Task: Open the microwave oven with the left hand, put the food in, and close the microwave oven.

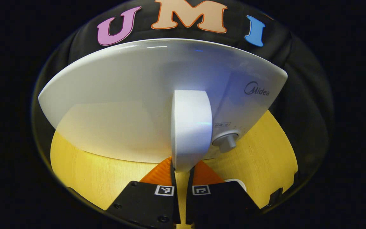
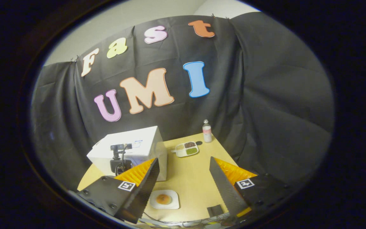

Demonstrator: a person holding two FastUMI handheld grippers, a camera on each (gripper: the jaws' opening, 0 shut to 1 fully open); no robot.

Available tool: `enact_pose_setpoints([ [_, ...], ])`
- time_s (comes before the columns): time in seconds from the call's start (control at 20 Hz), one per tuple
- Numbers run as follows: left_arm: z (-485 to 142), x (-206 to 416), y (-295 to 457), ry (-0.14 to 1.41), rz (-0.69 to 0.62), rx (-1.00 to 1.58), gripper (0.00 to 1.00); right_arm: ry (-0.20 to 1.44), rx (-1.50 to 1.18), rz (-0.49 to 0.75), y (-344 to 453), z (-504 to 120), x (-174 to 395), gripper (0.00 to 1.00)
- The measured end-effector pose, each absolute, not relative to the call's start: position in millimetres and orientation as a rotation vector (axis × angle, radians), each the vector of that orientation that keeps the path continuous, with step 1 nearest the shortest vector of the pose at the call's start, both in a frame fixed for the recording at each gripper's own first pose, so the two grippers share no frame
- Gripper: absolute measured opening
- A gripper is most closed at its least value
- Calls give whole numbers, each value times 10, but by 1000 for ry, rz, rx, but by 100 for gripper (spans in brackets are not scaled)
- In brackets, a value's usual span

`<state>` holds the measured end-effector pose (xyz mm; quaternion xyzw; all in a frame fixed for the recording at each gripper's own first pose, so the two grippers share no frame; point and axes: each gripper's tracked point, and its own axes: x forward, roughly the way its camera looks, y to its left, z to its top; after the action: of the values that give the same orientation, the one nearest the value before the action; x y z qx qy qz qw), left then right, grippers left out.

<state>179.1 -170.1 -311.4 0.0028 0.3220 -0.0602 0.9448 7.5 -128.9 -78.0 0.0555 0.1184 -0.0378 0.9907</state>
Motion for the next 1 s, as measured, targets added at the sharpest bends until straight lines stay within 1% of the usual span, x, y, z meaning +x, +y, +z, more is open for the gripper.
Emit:
enact_pose_setpoints([
  [0.2,-3105,1790,-1696,640,-94,-23,2,258,103,-84,-1293,-878,35,92],
  [0.45,-3105,1786,-1694,622,-97,-13,2,284,71,-98,-1331,-997,16,92],
  [0.5,-3098,1786,-1694,620,-94,-15,2,287,62,-97,-1331,-1013,23,99],
  [0.65,-3097,1784,-1692,620,-97,-17,1,299,34,-90,-1314,-1061,53,99],
  [0.7,-3128,1684,-1679,653,-93,-19,1,299,27,-87,-1307,-1056,70,99],
  [0.75,-3152,1545,-1653,655,-93,-27,1,300,23,-83,-1302,-1073,96,99],
  [0.8,-3125,1409,-1615,619,-109,-28,1,305,25,-79,-1289,-1080,119,99],
  [0.85,-3160,1271,-1571,612,-129,-17,1,314,35,-73,-1273,-1120,144,92],
  [1.0,-3181,957,-1463,608,-138,-1,2,332,71,-28,-1157,-1183,236,92],
])
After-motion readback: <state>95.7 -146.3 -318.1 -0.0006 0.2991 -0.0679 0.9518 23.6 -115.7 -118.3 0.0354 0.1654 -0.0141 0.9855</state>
